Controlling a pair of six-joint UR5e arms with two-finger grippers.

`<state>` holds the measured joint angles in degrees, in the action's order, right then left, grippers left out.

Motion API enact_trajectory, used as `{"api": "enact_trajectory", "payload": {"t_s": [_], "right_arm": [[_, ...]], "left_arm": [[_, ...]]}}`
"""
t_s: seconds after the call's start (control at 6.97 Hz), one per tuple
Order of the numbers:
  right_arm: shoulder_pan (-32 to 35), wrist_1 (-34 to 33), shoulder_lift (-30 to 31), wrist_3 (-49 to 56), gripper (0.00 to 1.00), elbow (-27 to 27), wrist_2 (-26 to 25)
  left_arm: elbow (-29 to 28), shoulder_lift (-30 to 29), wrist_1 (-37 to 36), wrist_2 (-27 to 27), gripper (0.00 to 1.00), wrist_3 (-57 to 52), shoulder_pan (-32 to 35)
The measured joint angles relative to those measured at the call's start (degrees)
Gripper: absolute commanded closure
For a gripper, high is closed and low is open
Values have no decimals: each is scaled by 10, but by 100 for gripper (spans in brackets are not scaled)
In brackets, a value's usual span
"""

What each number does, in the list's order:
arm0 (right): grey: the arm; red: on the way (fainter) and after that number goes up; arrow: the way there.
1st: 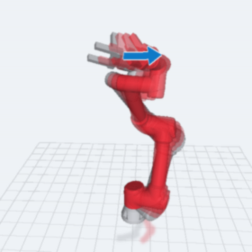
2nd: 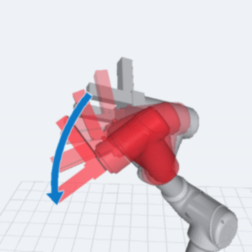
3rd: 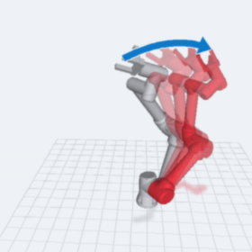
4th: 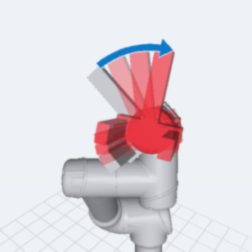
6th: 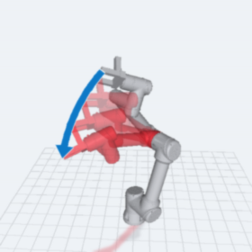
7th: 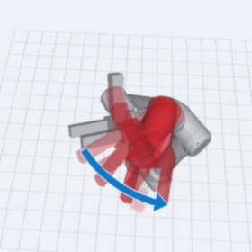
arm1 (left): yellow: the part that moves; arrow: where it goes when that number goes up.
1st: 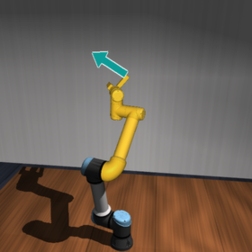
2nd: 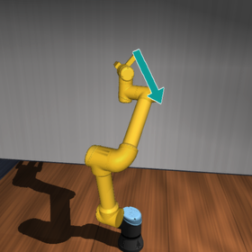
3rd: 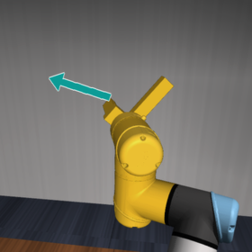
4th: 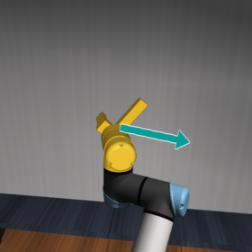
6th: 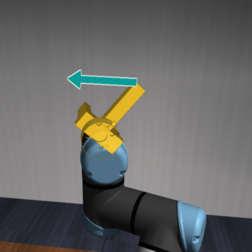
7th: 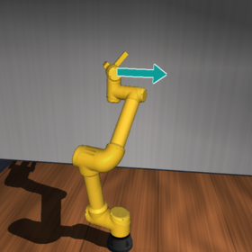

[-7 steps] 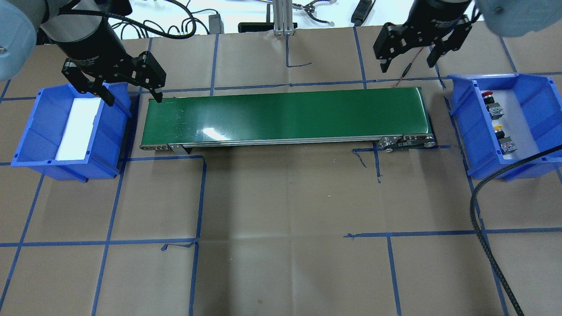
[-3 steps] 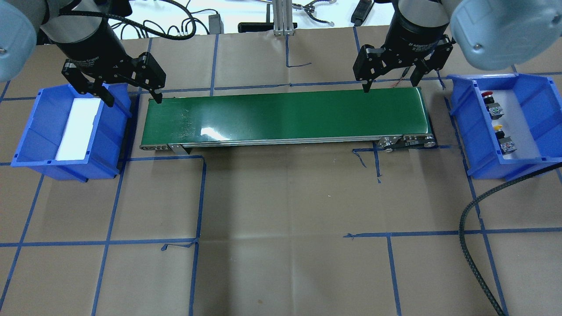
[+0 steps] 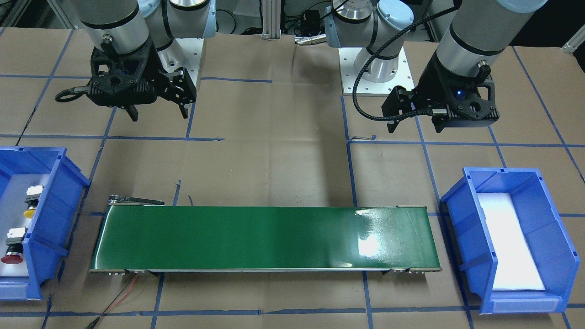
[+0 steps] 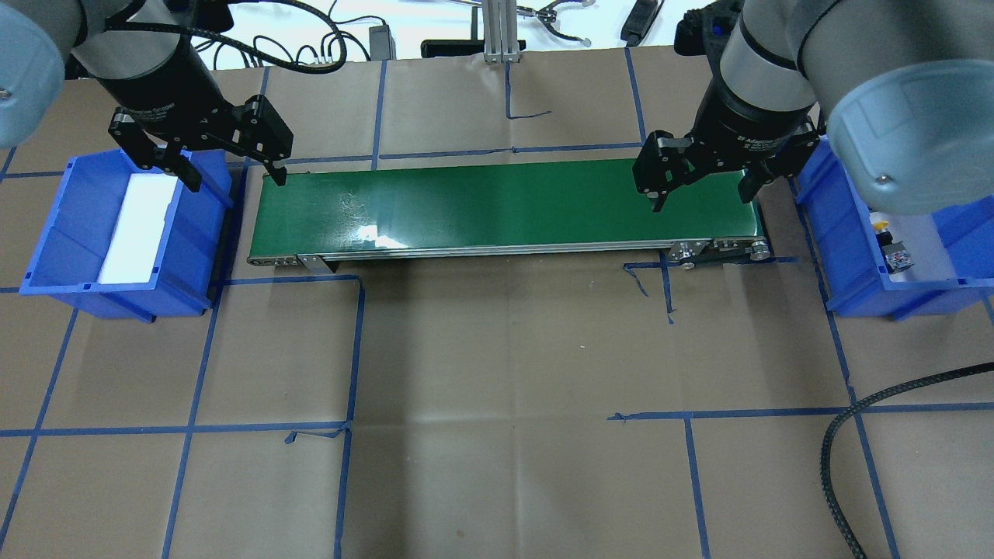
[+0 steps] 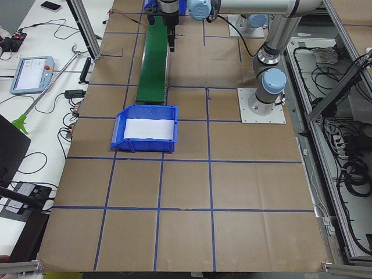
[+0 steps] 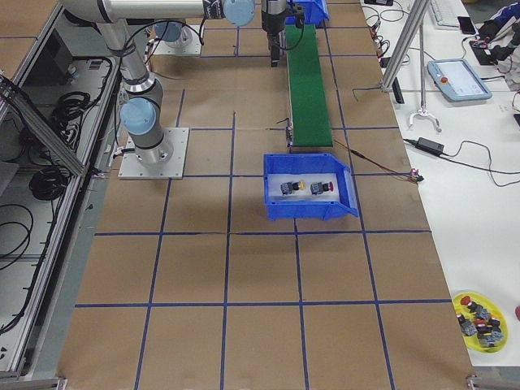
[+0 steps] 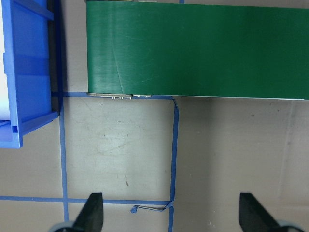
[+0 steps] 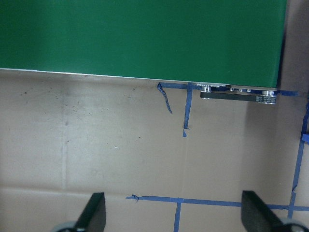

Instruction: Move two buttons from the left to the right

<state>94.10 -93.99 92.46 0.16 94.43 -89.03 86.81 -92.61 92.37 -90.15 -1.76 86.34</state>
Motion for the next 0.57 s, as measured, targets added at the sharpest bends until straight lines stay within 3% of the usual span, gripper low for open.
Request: {"api": "enact_trajectory", "payload": {"t_s": [0.57], "right_arm": [[-1, 0, -1, 5, 0, 1, -3]], "left_arm": [[1, 1, 0, -1, 0, 0, 1]]}}
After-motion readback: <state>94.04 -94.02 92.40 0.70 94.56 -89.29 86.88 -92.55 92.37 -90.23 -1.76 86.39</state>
